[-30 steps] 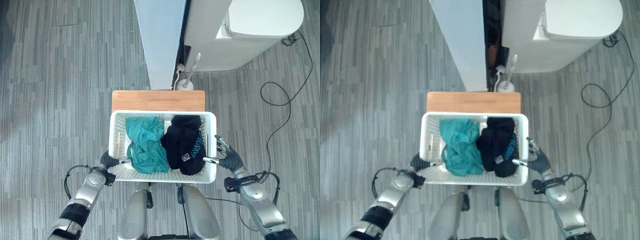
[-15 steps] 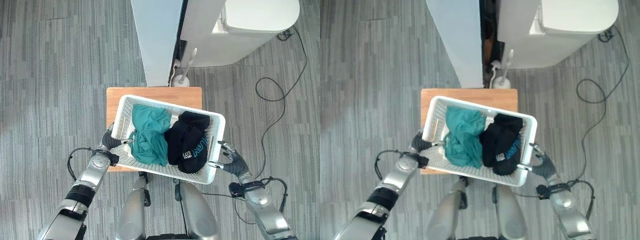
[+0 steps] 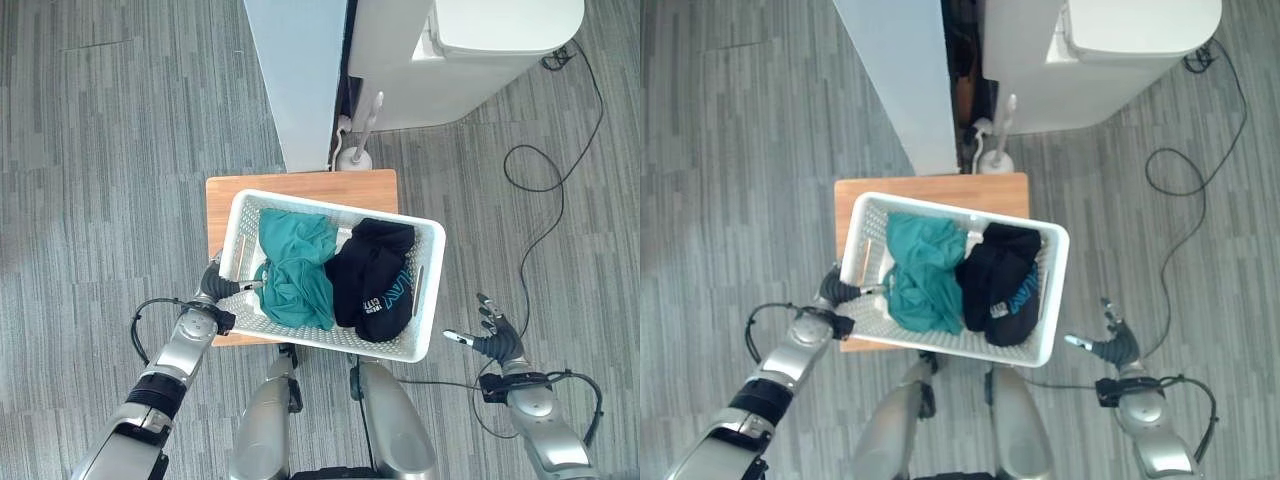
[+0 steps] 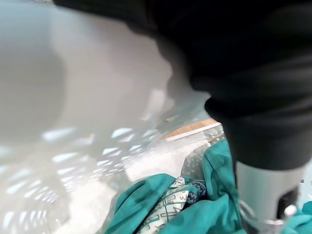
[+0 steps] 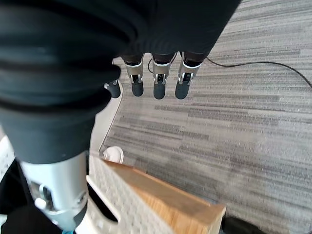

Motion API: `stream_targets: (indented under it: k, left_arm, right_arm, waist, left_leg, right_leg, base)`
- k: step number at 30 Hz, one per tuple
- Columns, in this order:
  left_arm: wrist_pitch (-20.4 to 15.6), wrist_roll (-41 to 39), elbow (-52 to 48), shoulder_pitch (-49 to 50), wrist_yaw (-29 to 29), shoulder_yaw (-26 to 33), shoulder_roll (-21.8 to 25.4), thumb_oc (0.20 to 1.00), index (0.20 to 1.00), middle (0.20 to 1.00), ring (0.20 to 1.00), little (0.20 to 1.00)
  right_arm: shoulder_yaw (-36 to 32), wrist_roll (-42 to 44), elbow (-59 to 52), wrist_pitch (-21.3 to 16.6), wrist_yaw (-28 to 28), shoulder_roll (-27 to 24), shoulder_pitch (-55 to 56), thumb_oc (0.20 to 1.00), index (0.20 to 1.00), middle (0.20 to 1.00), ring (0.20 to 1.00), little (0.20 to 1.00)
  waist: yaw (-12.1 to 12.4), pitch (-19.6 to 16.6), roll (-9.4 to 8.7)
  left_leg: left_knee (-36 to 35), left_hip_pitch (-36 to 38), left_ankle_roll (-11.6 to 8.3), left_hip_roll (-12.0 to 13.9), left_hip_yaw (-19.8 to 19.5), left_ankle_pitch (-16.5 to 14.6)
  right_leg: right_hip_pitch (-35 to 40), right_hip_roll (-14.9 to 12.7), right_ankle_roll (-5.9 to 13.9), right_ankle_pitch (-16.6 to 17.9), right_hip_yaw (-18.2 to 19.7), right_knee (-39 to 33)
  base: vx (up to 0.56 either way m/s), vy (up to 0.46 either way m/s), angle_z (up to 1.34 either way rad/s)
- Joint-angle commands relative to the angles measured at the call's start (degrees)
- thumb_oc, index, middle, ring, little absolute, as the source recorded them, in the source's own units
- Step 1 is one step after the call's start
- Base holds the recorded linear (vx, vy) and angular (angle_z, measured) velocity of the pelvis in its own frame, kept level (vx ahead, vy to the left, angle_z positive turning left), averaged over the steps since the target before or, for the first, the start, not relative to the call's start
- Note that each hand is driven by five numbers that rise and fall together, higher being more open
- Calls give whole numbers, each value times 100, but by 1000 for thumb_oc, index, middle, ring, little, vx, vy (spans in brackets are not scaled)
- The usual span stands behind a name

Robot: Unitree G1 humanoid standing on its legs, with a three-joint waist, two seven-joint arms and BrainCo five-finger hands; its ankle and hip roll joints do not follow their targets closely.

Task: Grab the laundry basket,head to the washer,open it,put in the laundry and shut it.

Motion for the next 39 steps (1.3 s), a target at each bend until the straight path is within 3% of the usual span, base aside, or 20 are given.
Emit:
stream_targets:
  k: [1, 7, 8, 11, 12, 17, 18, 19, 20, 21, 22, 23, 24, 25, 28, 39]
  left_arm:
    - [66, -19, 272, 228, -109, -171, -264, 1000, 1000, 1000, 1000, 1000]
    - [77, -45, 128, 298, -88, -267, -279, 1000, 1000, 1000, 1000, 1000]
    - [74, -71, 106, 306, -87, -313, -303, 1000, 1000, 1000, 1000, 1000]
    - [96, -108, 103, 178, -37, -417, -366, 1000, 1000, 1000, 1000, 1000]
    - [89, -97, 118, 44, -35, -546, -396, 1000, 1000, 1000, 1000, 1000]
    - [104, -118, 484, -618, -50, -943, -511, 1000, 1000, 1000, 1000, 1000]
    - [97, -138, 510, -689, -43, -975, -520, 620, 620, 620, 620, 620]
    - [101, -143, 529, -758, -35, -1005, -520, 445, 445, 445, 445, 445]
    - [96, -118, 529, -830, -31, -1025, -507, 200, 200, 200, 200, 200]
    - [96, -118, 530, -833, -31, -1025, -507, 200, 200, 200, 200, 200]
    - [81, 12, 455, -946, -27, -1080, -434, 200, 200, 200, 200, 200]
    - [73, 108, 395, -992, -12, -1095, -377, 200, 200, 200, 200, 200]
    - [75, 107, 396, -986, -14, -1096, -378, 200, 200, 200, 200, 200]
    - [42, 453, 140, -1045, -58, -1127, -183, 200, 200, 200, 200, 200]
    - [15, 571, 35, -1044, -49, -1066, -92, 200, 200, 200, 200, 200]
    - [-208, 824, -1099, -313, -125, -337, 495, 200, 200, 200, 200, 200]
  right_arm:
    - [32, 154, -251, -115, -191, 0, 9, 1000, 1000, 1000, 1000, 1000]
    - [250, 295, 205, -160, -519, 188, -485, 1000, 1000, 1000, 1000, 1000]
    - [329, 284, 422, -155, -623, 226, -670, 1000, 1000, 1000, 1000, 1000]
    - [471, 231, 889, -89, -892, 388, -1090, 1000, 1000, 1000, 1000, 1000]
    - [625, 234, 1110, -11, -904, 450, -1225, 1000, 1000, 1000, 1000, 1000]
    - [1090, 524, 1314, 16, -645, 416, -1571, 1000, 1000, 1000, 1000, 1000]
    - [1122, 618, 1326, -1, -615, 401, -1602, 896, 896, 896, 896, 896]
    - [1147, 721, 1337, -17, -605, 388, -1648, 705, 705, 705, 705, 705]
    - [1168, 814, 1334, -36, -579, 380, -1671, 379, 379, 379, 379, 379]
    - [1167, 816, 1336, -37, -578, 380, -1675, 379, 379, 379, 379, 379]
    - [1178, 936, 1279, -61, -546, 342, -1694, 200, 200, 200, 200, 200]
    - [1174, 989, 1257, -78, -537, 322, -1695, 200, 200, 200, 200, 200]
    - [1178, 989, 1261, -77, -536, 322, -1690, 200, 200, 200, 200, 200]
    - [1159, 1054, 1174, -109, -445, 270, -1647, 200, 200, 200, 200, 200]
    - [1186, 1128, 1117, -143, -373, 242, -1624, 200, 200, 200, 200, 200]
    - [842, 1152, 158, -225, 34, 26, -1074, 200, 200, 200, 200, 200]
  waist:
    - [-63, -169, -44]
    - [36, -162, 121]
    - [76, -172, 172]
    - [109, -128, 225]
    - [129, -140, 262]
    - [129, -113, 222]
    - [129, -114, 210]
    - [132, -118, 199]
    - [137, -120, 191]
    - [137, -119, 191]
    - [146, -114, 167]
    - [148, -96, 153]
    - [154, -121, 161]
    - [166, -101, 142]
    - [184, -107, 119]
    - [237, -289, -27]
  left_leg:
    - [900, -517, 49, 53, -442, -739]
    - [874, -661, 62, -2, -501, -683]
    - [867, -627, 41, -2, -553, -801]
    - [853, -779, 71, -51, -537, -619]
    - [835, -753, 44, -49, -595, -713]
    - [763, -882, 17, -65, -668, -605]
    - [741, -893, 14, -64, -674, -591]
    - [727, -907, 10, -60, -685, -574]
    - [703, -917, 8, -59, -698, -559]
    - [702, -917, 8, -60, -698, -557]
    - [664, -925, 2, -63, -713, -537]
    - [661, -1012, 30, -77, -682, -393]
    - [648, -939, 0, -66, -717, -521]
    - [646, -1031, 25, -78, -696, -386]
    - [643, -1042, 19, -80, -701, -390]
    - [835, -908, 2, -43, -686, -599]
  right_leg:
    - [-152, -707, 322, 45, -234, -8]
    - [-260, -767, 316, 56, -275, 2]
    - [-228, -757, 353, -53, -261, 21]
    - [-346, -801, 313, 78, -309, 8]
    - [-318, -791, 337, -42, -302, 37]
    - [-435, -812, 327, -30, -364, 60]
    - [-446, -813, 328, -24, -369, 55]
    - [-450, -814, 329, -21, -369, 48]
    - [-460, -814, 330, -22, -376, 48]
    - [-461, -815, 330, -22, -377, 48]
    - [-468, -823, 338, -19, -391, 45]
    - [-544, -843, 305, 102, -421, 31]
    - [-487, -825, 339, -17, -393, 48]
    - [-570, -850, 315, 109, -426, 38]
    - [-581, -850, 318, 114, -427, 34]
    - [-368, -887, 337, 46, -445, 99]
  base:
    - [0, 0, 0]
    - [15, 23, 6]
    - [-6, 31, 9]
    - [-10, 29, 12]
    - [58, 18, 5]
    - [-2, 0, 15]
    - [-8, -10, 13]
    - [-6, -6, 7]
    - [-4, -6, 4]
    - [0, 0, 0]
    - [-82, 0, 3]
    - [-3, -5, 3]
    - [-82, 6, 5]
    - [-6, -5, 8]
    - [-33, 0, 9]
    - [-4, -2, 2]
